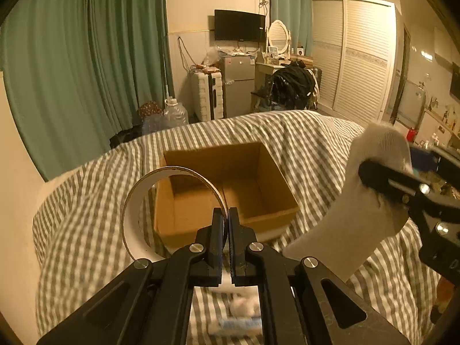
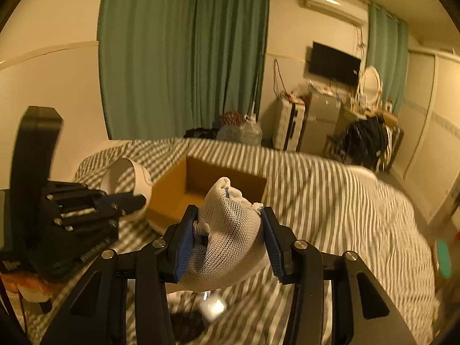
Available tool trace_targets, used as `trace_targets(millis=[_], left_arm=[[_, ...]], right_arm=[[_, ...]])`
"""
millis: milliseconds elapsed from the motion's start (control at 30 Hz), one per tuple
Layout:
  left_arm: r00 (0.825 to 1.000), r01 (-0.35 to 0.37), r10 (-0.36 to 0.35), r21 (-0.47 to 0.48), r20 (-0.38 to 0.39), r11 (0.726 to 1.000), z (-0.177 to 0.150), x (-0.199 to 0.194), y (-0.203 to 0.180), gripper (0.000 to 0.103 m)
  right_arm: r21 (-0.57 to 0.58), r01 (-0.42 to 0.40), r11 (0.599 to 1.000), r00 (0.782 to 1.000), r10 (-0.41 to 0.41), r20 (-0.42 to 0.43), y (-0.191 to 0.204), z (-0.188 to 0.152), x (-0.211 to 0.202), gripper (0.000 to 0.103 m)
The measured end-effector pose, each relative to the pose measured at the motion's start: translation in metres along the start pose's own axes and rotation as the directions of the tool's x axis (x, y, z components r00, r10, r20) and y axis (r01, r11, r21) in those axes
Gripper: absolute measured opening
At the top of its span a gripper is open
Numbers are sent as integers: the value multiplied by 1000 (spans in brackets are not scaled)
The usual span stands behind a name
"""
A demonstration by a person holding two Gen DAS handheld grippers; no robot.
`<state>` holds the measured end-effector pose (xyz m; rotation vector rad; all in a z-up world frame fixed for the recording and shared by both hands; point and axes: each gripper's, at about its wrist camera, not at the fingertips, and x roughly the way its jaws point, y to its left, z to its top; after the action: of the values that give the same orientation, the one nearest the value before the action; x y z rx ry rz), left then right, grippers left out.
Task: Organize objects
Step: 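Carry the tape roll and sock into the cardboard box and open both tools, then grasp the black glasses case with the right tool while the left tool grasps the blue toothpaste box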
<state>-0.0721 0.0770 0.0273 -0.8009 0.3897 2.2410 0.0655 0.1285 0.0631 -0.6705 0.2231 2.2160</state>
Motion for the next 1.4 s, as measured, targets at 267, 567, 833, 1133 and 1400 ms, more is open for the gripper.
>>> trace_targets(millis=[267, 567, 833, 1133, 1400], left_arm=[[1000, 11, -11, -21, -12, 1000, 40, 52, 25, 3], [995, 52, -55, -40, -86, 998, 49, 144, 44, 3], [992, 70, -65, 41, -112, 997, 33, 181, 33, 5], [991, 65, -61, 25, -119, 998, 26, 163, 30, 67], [998, 28, -28, 3, -54, 1000, 28, 105, 37, 88]], right_arm=[[12, 17, 1000, 1000, -17, 12, -7, 63, 62, 44], [46, -7, 999, 995, 11, -99, -22, 71, 182, 44], [66, -33, 997, 979, 46, -199, -32, 25, 250, 44], [134, -27, 991, 993, 43, -113, -52, 25, 211, 72], [184, -33, 982, 999, 40, -34, -70, 49, 142, 86]])
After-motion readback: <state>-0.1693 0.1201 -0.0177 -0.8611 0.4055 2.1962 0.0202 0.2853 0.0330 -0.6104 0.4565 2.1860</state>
